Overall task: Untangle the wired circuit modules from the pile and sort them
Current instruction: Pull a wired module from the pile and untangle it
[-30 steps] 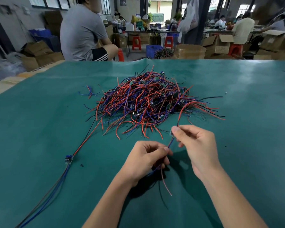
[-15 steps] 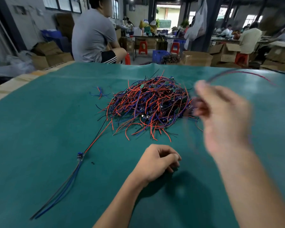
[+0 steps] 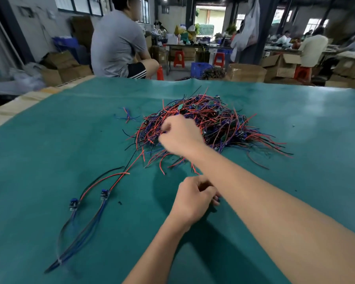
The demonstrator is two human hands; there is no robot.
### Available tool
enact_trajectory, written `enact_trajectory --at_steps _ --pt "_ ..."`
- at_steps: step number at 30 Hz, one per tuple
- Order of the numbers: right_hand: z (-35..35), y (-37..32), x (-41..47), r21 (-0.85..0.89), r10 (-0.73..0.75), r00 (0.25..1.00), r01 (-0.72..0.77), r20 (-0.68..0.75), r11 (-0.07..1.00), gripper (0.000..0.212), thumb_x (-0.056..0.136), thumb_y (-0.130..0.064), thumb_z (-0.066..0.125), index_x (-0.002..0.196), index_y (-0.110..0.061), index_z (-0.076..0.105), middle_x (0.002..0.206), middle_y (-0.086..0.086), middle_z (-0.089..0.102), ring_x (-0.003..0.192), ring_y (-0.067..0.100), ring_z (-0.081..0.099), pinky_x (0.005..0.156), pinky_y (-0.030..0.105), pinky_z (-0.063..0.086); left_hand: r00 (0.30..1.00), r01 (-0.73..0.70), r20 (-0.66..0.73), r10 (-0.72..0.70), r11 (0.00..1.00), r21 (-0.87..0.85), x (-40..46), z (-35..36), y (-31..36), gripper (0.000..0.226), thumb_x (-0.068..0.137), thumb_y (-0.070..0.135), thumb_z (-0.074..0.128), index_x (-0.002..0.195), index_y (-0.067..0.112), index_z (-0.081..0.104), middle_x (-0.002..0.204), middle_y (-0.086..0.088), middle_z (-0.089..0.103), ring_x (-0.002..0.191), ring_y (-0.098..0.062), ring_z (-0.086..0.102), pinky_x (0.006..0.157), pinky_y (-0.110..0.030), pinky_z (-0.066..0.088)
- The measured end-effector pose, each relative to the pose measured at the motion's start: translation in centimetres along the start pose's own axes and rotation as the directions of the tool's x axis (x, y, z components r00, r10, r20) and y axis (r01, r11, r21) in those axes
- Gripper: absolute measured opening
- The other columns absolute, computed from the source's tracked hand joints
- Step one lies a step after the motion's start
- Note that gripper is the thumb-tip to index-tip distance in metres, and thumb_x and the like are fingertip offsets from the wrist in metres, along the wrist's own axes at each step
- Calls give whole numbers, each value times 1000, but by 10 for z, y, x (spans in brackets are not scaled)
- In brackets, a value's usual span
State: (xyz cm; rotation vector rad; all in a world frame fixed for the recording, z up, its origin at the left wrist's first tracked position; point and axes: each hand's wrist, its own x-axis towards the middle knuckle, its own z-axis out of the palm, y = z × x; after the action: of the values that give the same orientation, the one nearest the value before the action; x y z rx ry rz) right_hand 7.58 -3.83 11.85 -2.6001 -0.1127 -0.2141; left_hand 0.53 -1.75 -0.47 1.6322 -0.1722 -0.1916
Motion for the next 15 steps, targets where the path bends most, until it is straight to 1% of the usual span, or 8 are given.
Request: enact_trajectory --at_steps 1,2,4,5,7,9,12,15 --pt "-4 17 9 -83 6 997 -12 -78 997 35 85 -20 68 120 -20 66 127 10 64 116 34 60 96 42 54 1000 -12 -3 12 1000 -13 0 0 2 23 90 -8 54 87 7 72 75 -4 71 69 -15 63 68 -28 55" --pt "-6 34 15 -193 -1 993 -21 -115 981 40 87 -20 68 126 -17 59 133 11 56 121 36 55 96 45 52 999 -37 -10 37 999 -26 0 0 4 24 89 -8 54 85 8 72 74 -4 71 67 -16 64 66 -28 56" --pt "-5 66 21 -363 15 997 -43 -80 931 48 90 -25 71 131 -16 49 138 12 43 124 40 47 97 49 49 999 -52 -12 52 998 -43 0 2 7 29 86 -9 50 82 9 72 72 -5 71 64 -16 62 63 -27 55" --pt "-3 78 22 -389 39 997 -59 -60 919 46 91 -26 71 130 -15 49 137 11 40 122 40 48 97 50 49 999 -53 -7 53 998 -45 0 2 6 30 85 -10 48 81 9 72 71 -6 70 64 -16 61 62 -27 55" --pt "3 97 24 -348 39 995 -68 -92 935 30 93 -20 70 119 -11 57 130 10 41 112 38 54 92 49 51 998 -58 8 59 997 -40 0 1 7 30 84 -9 48 80 8 72 72 -7 70 63 -16 61 62 -27 55" --pt "4 108 26 -249 24 981 -72 -193 966 11 92 -6 66 103 -8 68 122 10 47 102 37 60 84 42 51 999 -47 8 47 998 -53 0 1 7 27 84 -8 50 82 7 72 73 -10 71 62 -17 62 64 -28 56" --pt "-1 120 24 -92 49 947 -82 -318 992 21 87 5 64 88 -11 78 110 10 62 96 32 63 80 33 46 1000 -30 5 30 997 -68 0 -1 7 23 84 -6 54 82 7 73 76 -14 72 62 -17 63 64 -28 56" --pt "-12 130 16 92 102 909 -71 -405 993 24 82 2 66 82 -17 80 90 5 75 86 25 71 84 32 55 1000 -27 2 28 998 -64 0 -1 7 24 85 -6 54 82 9 73 77 -13 72 62 -15 63 64 -28 57"
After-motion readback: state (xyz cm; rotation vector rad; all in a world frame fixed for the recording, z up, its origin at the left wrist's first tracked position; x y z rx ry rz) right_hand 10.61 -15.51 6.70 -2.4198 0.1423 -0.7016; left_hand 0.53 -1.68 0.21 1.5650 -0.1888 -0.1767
